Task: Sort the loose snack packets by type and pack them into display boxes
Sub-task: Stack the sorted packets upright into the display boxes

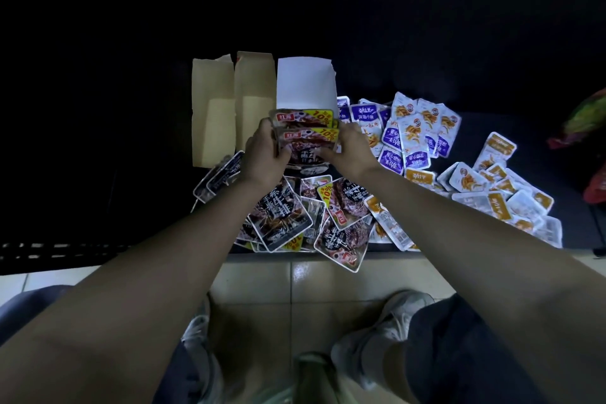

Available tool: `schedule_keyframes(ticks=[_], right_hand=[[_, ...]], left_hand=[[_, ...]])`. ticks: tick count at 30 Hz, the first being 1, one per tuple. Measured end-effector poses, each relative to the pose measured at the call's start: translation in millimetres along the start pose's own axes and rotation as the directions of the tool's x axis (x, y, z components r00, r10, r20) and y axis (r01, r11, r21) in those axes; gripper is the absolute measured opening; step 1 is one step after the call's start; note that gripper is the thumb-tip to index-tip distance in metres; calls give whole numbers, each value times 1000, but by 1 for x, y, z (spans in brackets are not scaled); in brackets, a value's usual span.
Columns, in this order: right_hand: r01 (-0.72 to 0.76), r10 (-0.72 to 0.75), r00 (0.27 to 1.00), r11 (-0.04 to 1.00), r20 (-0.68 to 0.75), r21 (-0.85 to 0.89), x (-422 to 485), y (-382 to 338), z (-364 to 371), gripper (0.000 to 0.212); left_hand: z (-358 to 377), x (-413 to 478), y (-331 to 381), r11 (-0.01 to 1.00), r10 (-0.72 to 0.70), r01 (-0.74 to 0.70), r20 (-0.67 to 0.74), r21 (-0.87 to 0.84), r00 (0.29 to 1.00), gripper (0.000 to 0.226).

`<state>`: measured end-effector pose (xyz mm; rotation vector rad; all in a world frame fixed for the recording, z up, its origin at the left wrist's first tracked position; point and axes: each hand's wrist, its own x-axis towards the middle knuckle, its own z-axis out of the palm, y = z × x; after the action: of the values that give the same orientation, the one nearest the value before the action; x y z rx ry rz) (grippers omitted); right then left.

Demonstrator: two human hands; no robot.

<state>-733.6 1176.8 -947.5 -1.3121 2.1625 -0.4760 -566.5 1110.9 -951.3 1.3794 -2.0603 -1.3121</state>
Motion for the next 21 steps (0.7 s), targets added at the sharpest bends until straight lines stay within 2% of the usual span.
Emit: schedule_keyframes(ticks=[3,5,7,9,11,14,18,21], right_hand=[[5,-2,998,999,-61,44,-6,0,1,55],[59,-48,995,991,-90,123,-9,3,3,44],[112,-100,990,986,-99,120,-13,8,4,31],[141,-133,988,985,-77,98,-17,12,4,24],[146,-143,989,986,-41,83,-22,14,2,25],[135,-137,990,987,22,93,-25,15,-4,32],[144,-148,981,989,128,39,-28,10,-7,40],[108,-129,984,981,126,158,-31,9,-12,45]], left_hand=[[3,-3,-2,990,37,-38,13,139,999,33],[1,-5,-3,965,92,-92,12,247,996,34],[1,-9,-4,932,158,-171,66,318,985,36],[2,-13,-4,910,154,-199,150,363,977,42],[5,-16,-3,898,127,-199,203,391,971,46],[5,-17,0,898,94,-158,171,410,981,48],[3,-18,0,869,73,-158,196,468,978,48],[0,-22,4,875,119,-166,132,455,984,54]])
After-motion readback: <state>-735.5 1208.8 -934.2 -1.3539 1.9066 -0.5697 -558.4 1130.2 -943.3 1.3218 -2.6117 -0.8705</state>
